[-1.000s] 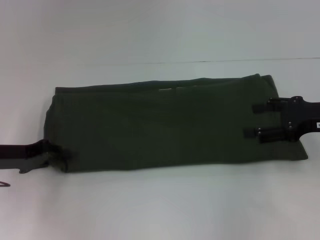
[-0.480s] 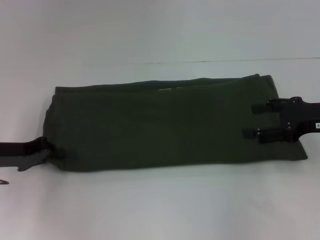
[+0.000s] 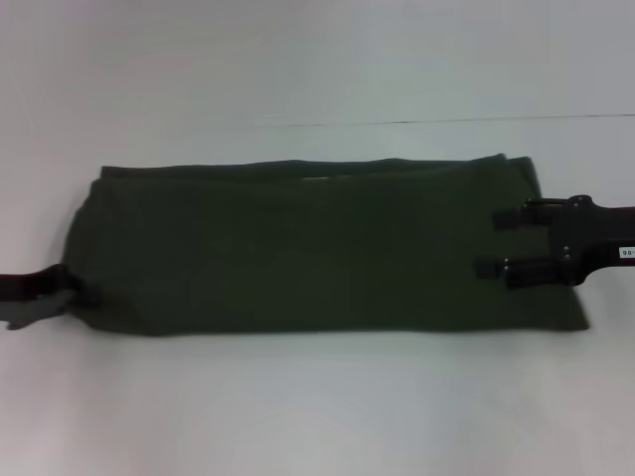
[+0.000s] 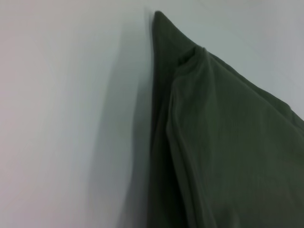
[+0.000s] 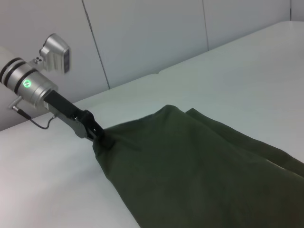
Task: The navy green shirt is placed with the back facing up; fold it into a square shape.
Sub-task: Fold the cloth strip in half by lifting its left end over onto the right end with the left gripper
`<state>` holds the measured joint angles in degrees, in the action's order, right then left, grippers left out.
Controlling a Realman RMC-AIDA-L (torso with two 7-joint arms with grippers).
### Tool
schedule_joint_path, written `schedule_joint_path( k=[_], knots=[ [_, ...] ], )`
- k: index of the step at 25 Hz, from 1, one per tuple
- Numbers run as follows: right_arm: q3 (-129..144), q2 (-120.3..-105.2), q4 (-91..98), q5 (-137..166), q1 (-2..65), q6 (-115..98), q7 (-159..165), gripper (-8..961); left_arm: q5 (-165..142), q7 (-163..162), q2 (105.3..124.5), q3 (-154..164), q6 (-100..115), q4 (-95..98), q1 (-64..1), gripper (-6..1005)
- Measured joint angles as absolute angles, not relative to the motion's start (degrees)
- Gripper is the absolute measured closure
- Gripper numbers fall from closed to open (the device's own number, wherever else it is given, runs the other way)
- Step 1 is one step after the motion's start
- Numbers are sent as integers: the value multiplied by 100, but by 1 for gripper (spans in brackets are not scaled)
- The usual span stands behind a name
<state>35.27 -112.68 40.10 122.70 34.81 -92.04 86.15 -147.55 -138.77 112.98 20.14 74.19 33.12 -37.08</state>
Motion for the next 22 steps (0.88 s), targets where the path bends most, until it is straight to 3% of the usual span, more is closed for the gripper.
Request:
schedule_joint_path(
  k=[14, 22],
  knots=[
    [3527, -11331, 3992, 12269, 3418, -9202, 8563, 29, -15368, -13932, 10975, 1825, 7909, 4225, -3612, 984],
    [3537, -11329, 3970, 12269, 3410, -9158, 8555, 28, -15347, -13933, 10921, 1627, 8500, 4623, -3546, 984]
  ],
)
